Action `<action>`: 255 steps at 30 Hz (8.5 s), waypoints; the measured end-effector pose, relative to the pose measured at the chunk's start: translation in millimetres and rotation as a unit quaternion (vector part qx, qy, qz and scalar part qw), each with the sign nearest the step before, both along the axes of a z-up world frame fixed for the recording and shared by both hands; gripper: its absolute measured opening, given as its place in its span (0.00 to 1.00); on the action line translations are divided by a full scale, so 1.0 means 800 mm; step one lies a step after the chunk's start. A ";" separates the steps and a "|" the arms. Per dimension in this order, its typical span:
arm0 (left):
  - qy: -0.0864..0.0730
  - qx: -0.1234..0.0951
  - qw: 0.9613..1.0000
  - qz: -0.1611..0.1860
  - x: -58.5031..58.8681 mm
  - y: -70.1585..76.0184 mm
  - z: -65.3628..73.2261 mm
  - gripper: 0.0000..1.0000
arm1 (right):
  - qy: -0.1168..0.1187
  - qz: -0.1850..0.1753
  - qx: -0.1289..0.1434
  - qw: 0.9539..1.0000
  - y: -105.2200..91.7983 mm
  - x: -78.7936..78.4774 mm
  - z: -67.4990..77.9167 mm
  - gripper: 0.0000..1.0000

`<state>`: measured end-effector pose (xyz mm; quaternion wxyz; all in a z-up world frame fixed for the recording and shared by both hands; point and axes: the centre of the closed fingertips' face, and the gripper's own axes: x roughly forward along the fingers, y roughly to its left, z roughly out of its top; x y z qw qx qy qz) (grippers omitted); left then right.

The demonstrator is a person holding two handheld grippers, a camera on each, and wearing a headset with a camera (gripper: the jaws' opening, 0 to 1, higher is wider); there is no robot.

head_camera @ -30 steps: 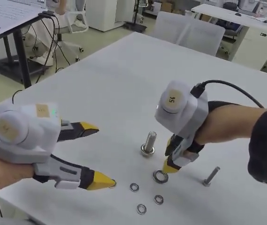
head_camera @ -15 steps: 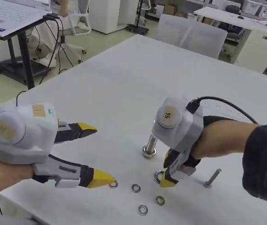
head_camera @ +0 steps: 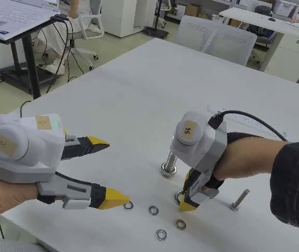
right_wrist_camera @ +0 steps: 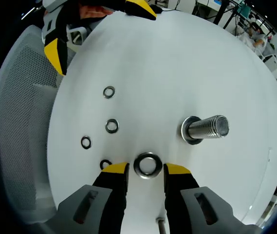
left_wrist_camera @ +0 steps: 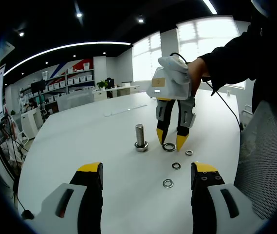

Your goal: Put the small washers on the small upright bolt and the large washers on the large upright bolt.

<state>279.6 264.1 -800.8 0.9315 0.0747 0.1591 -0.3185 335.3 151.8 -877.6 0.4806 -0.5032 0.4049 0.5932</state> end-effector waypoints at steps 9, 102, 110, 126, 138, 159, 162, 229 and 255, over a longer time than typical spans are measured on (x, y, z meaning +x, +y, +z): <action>-0.001 0.000 1.000 -0.003 -0.001 -0.001 -0.001 0.72 | 0.001 -0.006 0.001 1.000 -0.001 0.000 -0.001 0.28; 0.011 -0.006 1.000 -0.007 -0.005 0.000 -0.014 0.69 | -0.047 0.029 0.025 0.998 0.069 0.051 0.083 0.24; 0.012 -0.007 1.000 -0.008 -0.005 0.000 -0.016 0.68 | -0.042 0.031 0.018 0.998 0.069 0.050 0.075 0.24; 0.014 -0.010 1.000 -0.005 -0.006 0.000 -0.017 0.68 | -0.036 0.035 0.006 0.999 0.070 0.050 0.057 0.24; 0.016 -0.010 1.000 -0.006 -0.006 -0.003 -0.017 0.67 | -0.031 0.034 -0.007 0.999 0.066 0.051 0.039 0.24; 0.019 -0.011 1.000 -0.006 -0.006 -0.007 -0.018 0.67 | -0.031 0.040 -0.016 0.999 0.061 0.050 0.019 0.24; 0.019 -0.011 1.000 -0.006 -0.007 -0.007 -0.019 0.67 | -0.026 0.035 -0.014 0.999 0.062 0.050 0.019 0.24; 0.015 0.005 1.000 -0.019 -0.022 -0.012 -0.006 0.65 | -0.023 0.004 0.027 0.999 0.008 0.004 0.049 0.35; 0.012 0.004 1.000 -0.005 -0.034 -0.005 -0.003 0.64 | 0.002 0.100 0.030 0.994 0.085 -0.085 0.026 0.27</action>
